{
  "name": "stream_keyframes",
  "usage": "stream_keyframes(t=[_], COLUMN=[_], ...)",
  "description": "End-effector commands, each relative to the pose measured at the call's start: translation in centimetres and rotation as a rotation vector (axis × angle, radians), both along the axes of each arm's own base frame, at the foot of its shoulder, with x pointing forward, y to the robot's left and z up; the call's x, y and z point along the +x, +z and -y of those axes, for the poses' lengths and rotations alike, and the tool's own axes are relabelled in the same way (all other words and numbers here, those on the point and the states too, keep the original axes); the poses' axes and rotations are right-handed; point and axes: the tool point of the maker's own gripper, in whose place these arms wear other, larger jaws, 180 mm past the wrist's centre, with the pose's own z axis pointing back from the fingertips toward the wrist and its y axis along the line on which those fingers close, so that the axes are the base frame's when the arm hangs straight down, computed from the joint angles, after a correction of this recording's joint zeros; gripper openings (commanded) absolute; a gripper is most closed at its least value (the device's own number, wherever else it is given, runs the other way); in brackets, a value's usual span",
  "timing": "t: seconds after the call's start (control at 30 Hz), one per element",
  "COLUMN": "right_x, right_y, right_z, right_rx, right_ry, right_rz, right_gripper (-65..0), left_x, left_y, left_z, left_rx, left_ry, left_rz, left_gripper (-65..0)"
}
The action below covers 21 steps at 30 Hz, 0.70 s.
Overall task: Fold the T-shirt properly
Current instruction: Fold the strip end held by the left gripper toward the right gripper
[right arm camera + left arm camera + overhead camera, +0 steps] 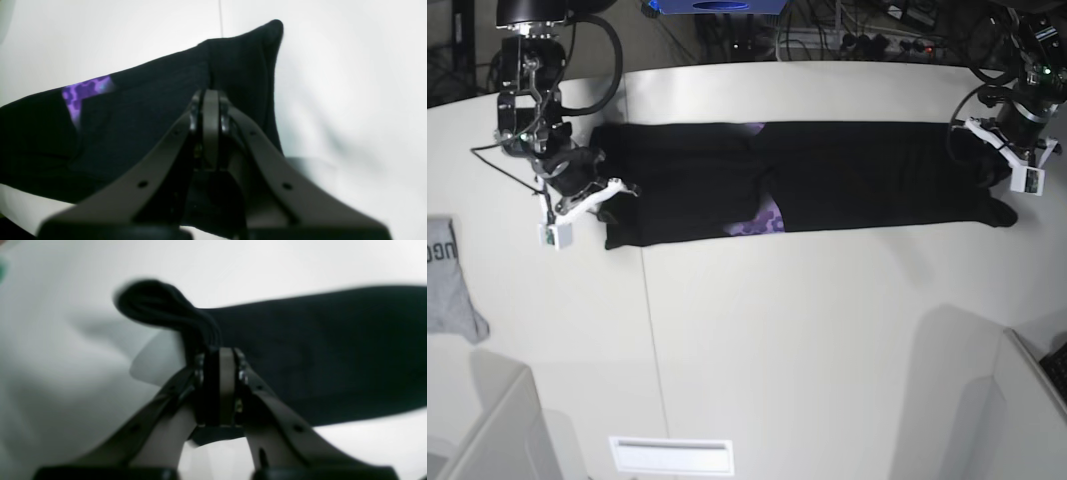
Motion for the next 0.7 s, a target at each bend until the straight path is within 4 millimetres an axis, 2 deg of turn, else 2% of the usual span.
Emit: stream_keyframes(t=[0.0, 0.23, 0.57, 0.67], right_x=[0.9, 0.8, 0.8, 0.8], right_y=[1.2, 1.1, 1.1, 1.1], right_z=[0.4, 0.4, 0.4, 0.4], right_rx=[-0.007, -0.008, -0.008, -0.008], right_ry=[-0.003, -0.005, -0.005, -0.005], right_rz=[0.048, 0.044, 0.044, 0.044], right_gripper=[-65.0, -65.0, -65.0, -65.0], left_x=[0.8, 1.7, 2.2, 2.5], left_y=[1.2, -0.4, -2.5, -2.6], left_z=[0.9, 6.0, 15.2, 17.6], left_rx=[0.003, -0.079, -0.213, -0.244], left_ry=[-0.039, -0.101, -0.238, -0.276], left_rz=[0.043, 0.011, -0.049, -0.054], left_gripper=[-65.0, -65.0, -65.0, -65.0])
